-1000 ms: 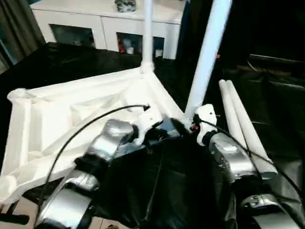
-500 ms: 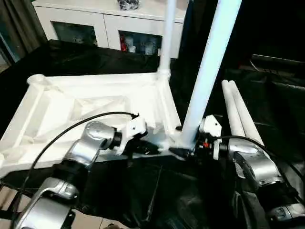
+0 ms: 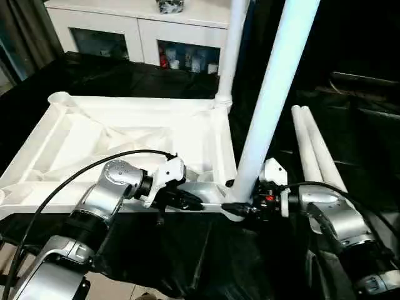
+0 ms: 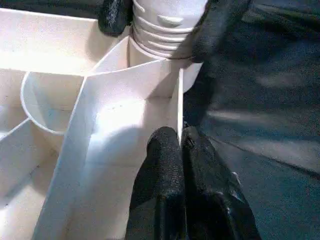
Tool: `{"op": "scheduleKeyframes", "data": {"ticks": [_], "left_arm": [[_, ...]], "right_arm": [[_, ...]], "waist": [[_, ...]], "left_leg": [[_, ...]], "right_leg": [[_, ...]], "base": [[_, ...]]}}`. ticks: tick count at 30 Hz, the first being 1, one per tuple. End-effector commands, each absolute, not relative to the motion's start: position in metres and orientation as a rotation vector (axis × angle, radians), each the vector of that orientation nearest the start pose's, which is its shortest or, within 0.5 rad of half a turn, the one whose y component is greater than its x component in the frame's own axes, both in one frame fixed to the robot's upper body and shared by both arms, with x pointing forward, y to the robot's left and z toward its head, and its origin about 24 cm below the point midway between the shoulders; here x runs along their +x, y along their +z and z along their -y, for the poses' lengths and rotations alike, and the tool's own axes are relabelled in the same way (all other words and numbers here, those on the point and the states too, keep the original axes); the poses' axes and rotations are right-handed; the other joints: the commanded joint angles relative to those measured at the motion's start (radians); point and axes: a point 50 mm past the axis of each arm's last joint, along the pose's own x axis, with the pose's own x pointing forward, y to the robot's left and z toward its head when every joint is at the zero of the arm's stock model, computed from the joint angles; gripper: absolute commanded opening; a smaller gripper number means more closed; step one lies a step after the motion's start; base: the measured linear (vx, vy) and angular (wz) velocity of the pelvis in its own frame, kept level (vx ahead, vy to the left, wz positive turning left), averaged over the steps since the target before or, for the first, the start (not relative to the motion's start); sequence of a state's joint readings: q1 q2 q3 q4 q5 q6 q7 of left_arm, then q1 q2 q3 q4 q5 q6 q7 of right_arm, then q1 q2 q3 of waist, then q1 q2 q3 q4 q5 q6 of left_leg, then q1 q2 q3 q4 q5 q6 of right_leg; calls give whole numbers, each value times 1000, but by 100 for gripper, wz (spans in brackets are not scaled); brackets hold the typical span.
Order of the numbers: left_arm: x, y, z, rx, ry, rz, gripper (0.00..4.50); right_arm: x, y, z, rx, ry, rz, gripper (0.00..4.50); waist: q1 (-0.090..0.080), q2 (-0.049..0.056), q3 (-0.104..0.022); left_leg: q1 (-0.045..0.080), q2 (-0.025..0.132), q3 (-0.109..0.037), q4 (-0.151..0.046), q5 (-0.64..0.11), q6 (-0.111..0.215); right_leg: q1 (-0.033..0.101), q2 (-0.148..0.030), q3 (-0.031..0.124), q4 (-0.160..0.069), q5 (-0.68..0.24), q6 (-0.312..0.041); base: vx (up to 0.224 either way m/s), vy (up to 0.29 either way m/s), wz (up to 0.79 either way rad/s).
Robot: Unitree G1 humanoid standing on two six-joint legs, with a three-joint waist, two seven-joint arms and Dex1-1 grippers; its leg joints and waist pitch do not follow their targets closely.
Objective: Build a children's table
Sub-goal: Rotate leg to tighten
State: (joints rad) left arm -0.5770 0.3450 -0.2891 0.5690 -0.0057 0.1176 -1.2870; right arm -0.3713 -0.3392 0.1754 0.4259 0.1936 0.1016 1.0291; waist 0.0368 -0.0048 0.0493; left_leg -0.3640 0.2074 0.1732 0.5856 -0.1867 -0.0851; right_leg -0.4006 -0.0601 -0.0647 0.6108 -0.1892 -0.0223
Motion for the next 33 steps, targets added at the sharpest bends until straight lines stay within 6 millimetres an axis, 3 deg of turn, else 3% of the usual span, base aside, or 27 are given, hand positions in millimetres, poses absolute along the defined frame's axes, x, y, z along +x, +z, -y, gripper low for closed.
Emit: {"op": "scheduleKeyframes", "data": {"ticks": [1, 5, 11, 13, 14, 15, 17, 19, 20, 24, 29, 33], "left_arm": [[313, 45, -110, 332, -1382, -471, 0], [327, 44, -79, 290, -1228, -457, 0], [336, 47, -46, 255, -1104, -429, 0], [338, 48, -41, 251, -1092, -417, 0], [338, 49, -39, 248, -1091, -414, 0], [338, 50, -36, 250, -1098, -405, 0], [338, 50, -37, 256, -1108, -404, 0], [337, 49, -39, 262, -1121, -400, 0], [337, 49, -43, 270, -1137, -396, 0], [333, 49, -58, 272, -1207, -369, 0], [326, 49, -79, 304, -1322, -361, 0], [320, 50, -93, 327, -1404, -367, 0]], "right_arm": [[296, 27, 136, -120, 1028, -308, 273], [314, 13, 122, -90, 740, -333, 272], [331, 9, 100, -67, 499, -345, 272], [334, 10, 94, -53, 478, -331, 272], [335, 12, 91, -53, 476, -319, 307], [337, 16, 87, -35, 485, -289, 307], [338, 19, 87, -17, 496, -274, 342], [339, 21, 88, -13, 519, -257, 352], [339, 23, 92, -22, 540, -241, 365], [336, 27, 105, -44, 636, -209, 399], [325, 35, 119, -89, 827, -173, 399], [311, 37, 128, -173, 1003, -180, 399]], "waist": [[0, -7, -54], [-8, -13, -51], [-9, -9, -52], [-6, -9, -53], [-6, -9, -54], [-6, -9, -57], [-4, -8, -59], [-3, -8, -59], [-3, -13, -60], [-3, -10, -62], [2, -7, -66], [0, -3, -60]], "left_leg": [[7, 23, -2, -65, -203, 37], [12, 17, -3, -63, -237, 21], [19, 14, -6, -65, -263, 12], [13, 15, -6, -66, -249, 22], [13, 15, -5, -66, -246, 25], [10, 15, -4, -65, -229, 31], [8, 16, -3, -64, -200, 45], [6, 16, -2, -64, -191, 54], [5, 15, -1, -63, -190, 60], [1, 17, -2, -62, -175, 74], [0, 21, -1, -57, -128, 110], [2, 25, -1, -61, -158, 107]], "right_leg": [[47, -75, 47, -90, -324, -182], [42, -76, 46, -105, -421, -149], [38, -75, 42, -111, -458, -135], [42, -75, 45, -108, -412, -138], [41, -74, 45, -105, -395, -141], [45, -75, 46, -101, -354, -153], [49, -72, 47, -92, -275, -175], [52, -74, 47, -90, -255, -184], [53, -74, 46, -91, -254, -186], [57, -75, 46, -86, -224, -196], [62, -74, 47, -75, -116, -228], [57, -72, 46, -77, -142, -236]], "base": [[0, 0, 0], [0, 0, 0], [0, 0, 0], [0, 0, 0], [0, 0, 0], [0, 0, 0], [0, 0, 0], [0, 0, 0], [0, 0, 0], [0, 0, 0], [0, 0, 0], [0, 0, 0]]}}
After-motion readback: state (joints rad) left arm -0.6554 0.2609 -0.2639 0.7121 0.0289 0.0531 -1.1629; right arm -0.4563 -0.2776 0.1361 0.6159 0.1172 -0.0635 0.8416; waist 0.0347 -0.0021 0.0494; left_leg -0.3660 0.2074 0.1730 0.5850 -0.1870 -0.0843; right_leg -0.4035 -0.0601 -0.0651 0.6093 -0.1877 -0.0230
